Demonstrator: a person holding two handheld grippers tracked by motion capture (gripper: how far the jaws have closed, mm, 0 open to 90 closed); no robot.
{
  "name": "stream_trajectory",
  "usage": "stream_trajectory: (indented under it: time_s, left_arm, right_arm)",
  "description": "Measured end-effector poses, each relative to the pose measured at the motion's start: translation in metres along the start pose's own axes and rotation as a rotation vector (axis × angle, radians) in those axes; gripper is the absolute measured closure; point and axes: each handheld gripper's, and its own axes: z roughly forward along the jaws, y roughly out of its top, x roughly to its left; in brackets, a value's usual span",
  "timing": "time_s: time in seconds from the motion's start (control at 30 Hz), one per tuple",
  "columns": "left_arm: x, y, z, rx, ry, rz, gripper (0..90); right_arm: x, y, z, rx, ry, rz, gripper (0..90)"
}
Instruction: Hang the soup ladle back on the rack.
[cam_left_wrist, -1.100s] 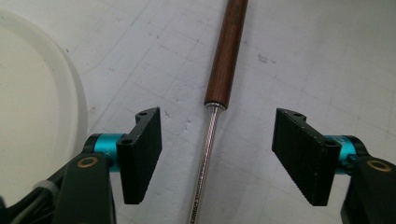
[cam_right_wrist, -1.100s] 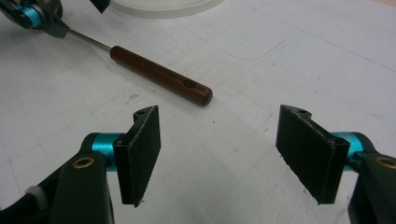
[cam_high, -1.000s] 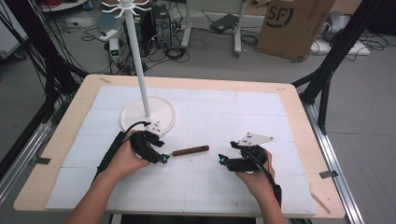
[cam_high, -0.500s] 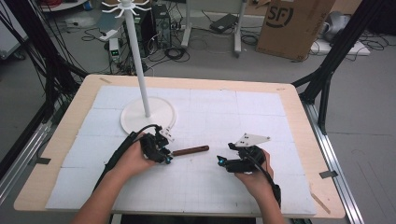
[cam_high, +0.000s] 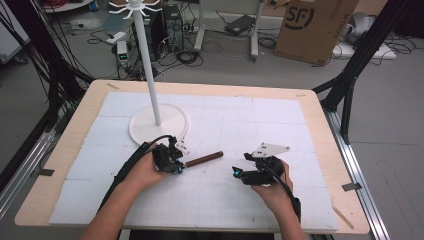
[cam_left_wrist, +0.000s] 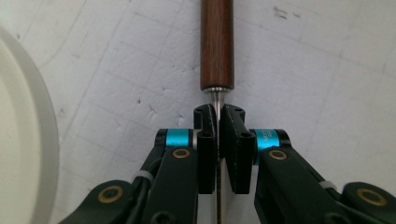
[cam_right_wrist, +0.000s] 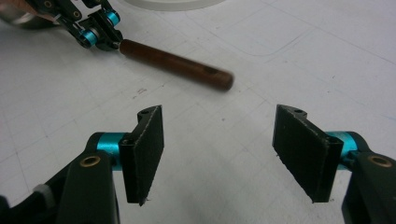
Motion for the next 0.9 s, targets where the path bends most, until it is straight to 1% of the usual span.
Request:
stream_trajectory:
  time_s: [0.07,0.17,0.33,0.37,0.43,0.6,0.7,0.73,0.8,0.9]
  left_arm:
    - [0.0,0.0,0.0,0.001,-0.003,0.005,84.2]
    - [0.003,0.001,0.001,0.003,-0.022,-0.009,83.5]
    - [0.006,0.002,0.001,0.012,-0.04,-0.017,83.0]
    - [0.006,0.002,0.001,0.014,-0.043,-0.014,83.0]
    - [0.006,0.002,0.001,0.013,-0.04,-0.014,83.3]
    - [0.002,0.003,0.0,0.02,-0.014,-0.01,84.6]
    - [0.002,0.002,0.0,0.014,-0.018,-0.013,84.6]
    - [0.003,0.001,-0.002,0.01,-0.024,-0.018,84.6]
    - [0.005,-0.001,-0.007,-0.018,-0.03,-0.019,84.5]
    - [0.007,-0.005,-0.022,-0.1,-0.033,-0.048,84.5]
  right_arm:
    - [0.0,0.0,0.0,0.003,0.002,0.0,33.0]
    - [0.0,0.0,0.0,0.0,0.002,-0.002,33.0]
    - [0.001,0.0,0.001,0.007,0.001,-0.003,33.0]
    - [0.001,0.0,0.001,0.008,0.001,-0.003,33.0]
    - [0.001,0.001,0.001,0.009,0.002,-0.004,33.0]
    - [0.0,0.0,0.0,0.002,-0.003,0.002,33.0]
    - [0.0,0.0,-0.001,0.004,-0.002,0.004,33.0]
    - [0.0,0.0,-0.001,0.002,-0.005,0.007,33.0]
    - [0.0,0.0,-0.001,0.002,-0.005,0.006,33.0]
    - [0.0,0.0,-0.001,0.003,-0.005,0.004,33.0]
